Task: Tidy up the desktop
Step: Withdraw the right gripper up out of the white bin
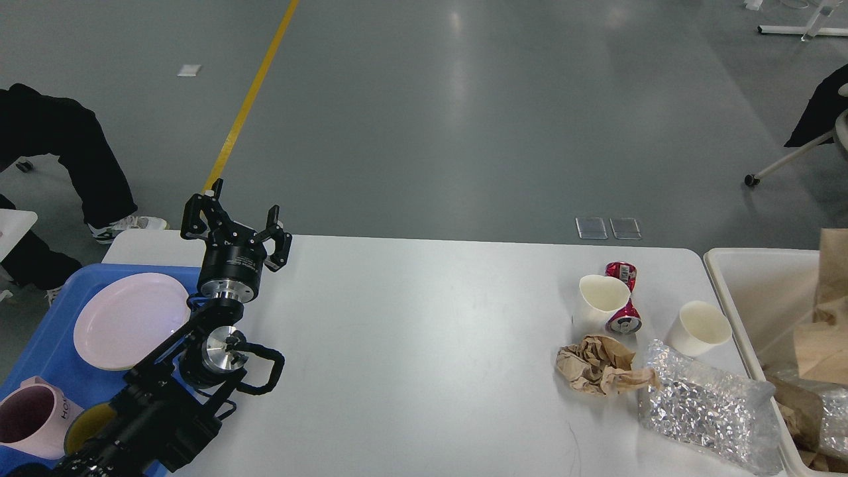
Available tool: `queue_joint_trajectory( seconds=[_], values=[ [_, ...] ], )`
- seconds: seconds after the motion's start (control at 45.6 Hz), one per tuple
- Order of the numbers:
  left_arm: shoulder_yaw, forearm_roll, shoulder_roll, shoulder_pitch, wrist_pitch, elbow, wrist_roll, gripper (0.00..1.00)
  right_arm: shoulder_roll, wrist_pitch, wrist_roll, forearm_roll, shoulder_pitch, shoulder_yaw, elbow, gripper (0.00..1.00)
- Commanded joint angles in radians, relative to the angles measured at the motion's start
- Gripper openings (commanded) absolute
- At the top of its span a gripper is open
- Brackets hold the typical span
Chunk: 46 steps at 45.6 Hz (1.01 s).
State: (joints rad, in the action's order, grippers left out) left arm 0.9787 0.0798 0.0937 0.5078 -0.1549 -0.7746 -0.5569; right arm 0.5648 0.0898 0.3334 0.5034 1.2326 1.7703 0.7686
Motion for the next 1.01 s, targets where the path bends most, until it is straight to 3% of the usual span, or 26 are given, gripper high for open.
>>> queue_joint_trajectory(
  seconds=[0.0, 0.241, 0.417, 0.439, 0.482, 0.811, 0.987],
  values=[
    [0.0, 0.0, 0.0, 0.0, 0.0, 0.0, 0.0, 0.96, 0.017, 0.073, -0.051, 0.153, -0.232, -0.032, -0.201, 0.0],
    [0.0, 0.0, 0.0, 0.0, 0.0, 0.0, 0.0, 0.96, -0.002, 0.074, -0.135, 0.175, -0.616, -0.446, -0.621, 0.0],
    [0.0, 0.0, 0.0, 0.0, 0.0, 0.0, 0.0, 0.96, -0.043, 0.07, -0.16, 0.078, -0.657, -0.592, -0.658, 0.01],
    [0.0, 0.0, 0.0, 0.0, 0.0, 0.0, 0.0, 0.96, -0.046, 0.068, -0.159, 0.073, -0.657, -0.595, -0.658, 0.25],
    [0.0, 0.0, 0.0, 0.0, 0.0, 0.0, 0.0, 0.96, -0.057, 0.062, -0.155, 0.069, -0.66, -0.595, -0.655, 1.0],
    [0.0, 0.0, -0.002, 0.0, 0.0, 0.0, 0.0, 0.96, -0.075, 0.038, -0.149, 0.064, -0.651, -0.592, -0.655, 1.0],
    [0.0, 0.0, 0.0, 0.0, 0.0, 0.0, 0.0, 0.96, -0.069, -0.103, -0.146, 0.053, -0.575, -0.592, -0.657, 1.0]
  ],
)
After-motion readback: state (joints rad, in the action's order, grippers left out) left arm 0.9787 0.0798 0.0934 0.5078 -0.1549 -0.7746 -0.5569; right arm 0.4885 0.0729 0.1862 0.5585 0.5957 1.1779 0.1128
